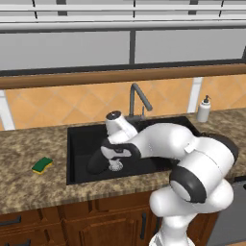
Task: Pick the pan and sponge and place them into the sink. Then turn on the water.
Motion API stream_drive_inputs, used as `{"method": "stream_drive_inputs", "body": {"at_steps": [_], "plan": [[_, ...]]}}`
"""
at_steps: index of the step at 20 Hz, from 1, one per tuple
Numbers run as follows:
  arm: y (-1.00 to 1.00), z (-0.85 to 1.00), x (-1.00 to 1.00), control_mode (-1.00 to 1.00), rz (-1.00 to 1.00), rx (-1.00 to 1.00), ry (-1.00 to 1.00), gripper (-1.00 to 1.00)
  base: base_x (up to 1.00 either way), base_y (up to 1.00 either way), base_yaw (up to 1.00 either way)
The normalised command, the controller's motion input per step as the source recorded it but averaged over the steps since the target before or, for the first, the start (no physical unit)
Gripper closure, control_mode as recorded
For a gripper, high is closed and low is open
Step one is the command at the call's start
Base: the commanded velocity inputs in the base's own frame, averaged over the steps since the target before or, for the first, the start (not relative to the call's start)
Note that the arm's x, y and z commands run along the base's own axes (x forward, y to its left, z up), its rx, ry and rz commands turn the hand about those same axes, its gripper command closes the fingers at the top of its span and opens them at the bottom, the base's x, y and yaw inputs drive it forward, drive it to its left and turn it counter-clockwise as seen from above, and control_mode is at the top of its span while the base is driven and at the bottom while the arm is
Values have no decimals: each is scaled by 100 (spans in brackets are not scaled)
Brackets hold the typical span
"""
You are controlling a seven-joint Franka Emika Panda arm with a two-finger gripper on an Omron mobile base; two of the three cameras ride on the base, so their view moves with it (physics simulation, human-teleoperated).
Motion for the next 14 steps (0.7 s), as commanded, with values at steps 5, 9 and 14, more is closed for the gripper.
{"method": "stream_drive_inputs", "body": {"at_steps": [5,9,14], "plan": [[1,-22,47,-100,4,-1,4,100,0,0,0],[16,-41,34,-100,2,-5,4,100,0,0,0],[21,-52,34,-100,1,-9,1,100,0,0,0]]}}
